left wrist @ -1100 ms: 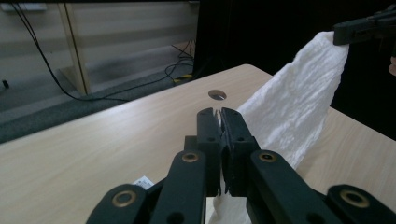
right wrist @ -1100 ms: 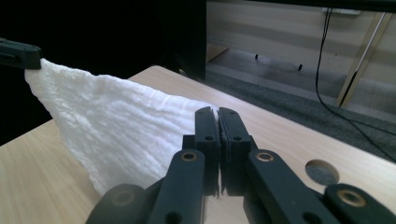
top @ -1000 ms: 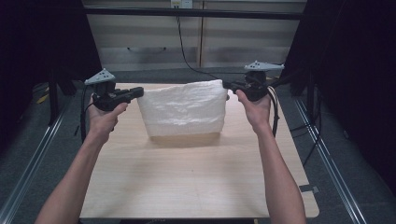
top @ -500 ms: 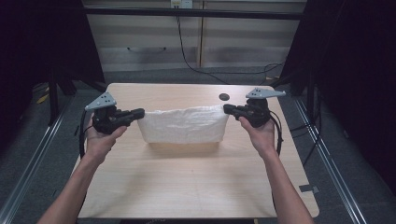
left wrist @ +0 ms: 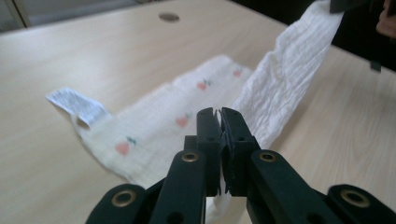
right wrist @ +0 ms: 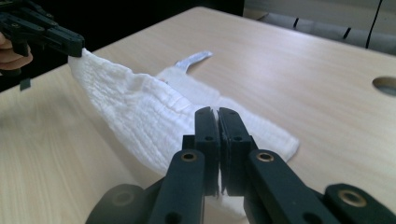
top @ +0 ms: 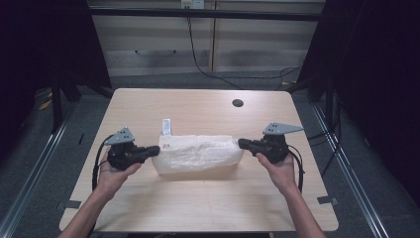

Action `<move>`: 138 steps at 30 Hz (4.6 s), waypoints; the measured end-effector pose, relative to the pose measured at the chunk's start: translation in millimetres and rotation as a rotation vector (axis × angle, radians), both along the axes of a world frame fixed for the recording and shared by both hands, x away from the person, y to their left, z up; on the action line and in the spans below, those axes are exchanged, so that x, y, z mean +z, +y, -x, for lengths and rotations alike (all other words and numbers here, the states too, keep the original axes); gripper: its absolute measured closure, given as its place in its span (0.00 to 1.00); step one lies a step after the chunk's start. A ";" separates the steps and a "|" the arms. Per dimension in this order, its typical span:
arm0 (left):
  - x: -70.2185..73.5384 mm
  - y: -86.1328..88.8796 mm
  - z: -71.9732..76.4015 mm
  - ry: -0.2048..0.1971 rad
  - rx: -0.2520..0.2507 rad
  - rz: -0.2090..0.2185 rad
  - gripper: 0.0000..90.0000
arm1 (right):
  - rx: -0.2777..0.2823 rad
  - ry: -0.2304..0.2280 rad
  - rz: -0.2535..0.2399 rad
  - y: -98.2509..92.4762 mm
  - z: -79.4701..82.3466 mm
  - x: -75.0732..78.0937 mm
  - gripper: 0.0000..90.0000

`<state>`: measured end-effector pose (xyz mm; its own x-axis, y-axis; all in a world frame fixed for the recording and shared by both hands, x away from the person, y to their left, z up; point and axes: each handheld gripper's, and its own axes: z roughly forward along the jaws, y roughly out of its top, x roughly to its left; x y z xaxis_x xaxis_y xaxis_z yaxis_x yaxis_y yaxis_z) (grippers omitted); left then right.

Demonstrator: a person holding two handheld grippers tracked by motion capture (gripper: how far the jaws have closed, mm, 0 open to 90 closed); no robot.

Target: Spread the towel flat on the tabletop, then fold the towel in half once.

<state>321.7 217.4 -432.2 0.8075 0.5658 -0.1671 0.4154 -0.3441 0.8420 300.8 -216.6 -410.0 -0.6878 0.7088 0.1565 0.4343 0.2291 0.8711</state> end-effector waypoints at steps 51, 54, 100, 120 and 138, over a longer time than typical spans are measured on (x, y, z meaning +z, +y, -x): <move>-41.6 -7.0 -17.7 0.122 0.044 -0.109 0.67 | 0.056 0.187 0.129 14.6 0.1 -63.5 0.65; -48.4 -9.4 -32.0 0.152 0.055 -0.122 0.66 | 0.057 0.197 0.150 20.1 -14.2 -68.0 0.64; -69.7 -27.8 0.4 0.076 -0.061 -0.203 0.95 | 0.038 0.201 0.270 8.9 14.7 -87.8 0.92; -67.9 -30.0 4.3 0.085 -0.059 -0.216 0.91 | 0.020 0.195 0.214 5.8 -7.7 -82.2 0.80; -69.4 -27.7 5.7 0.089 -0.066 -0.192 0.85 | -0.106 0.177 0.202 6.7 -76.4 -85.1 0.63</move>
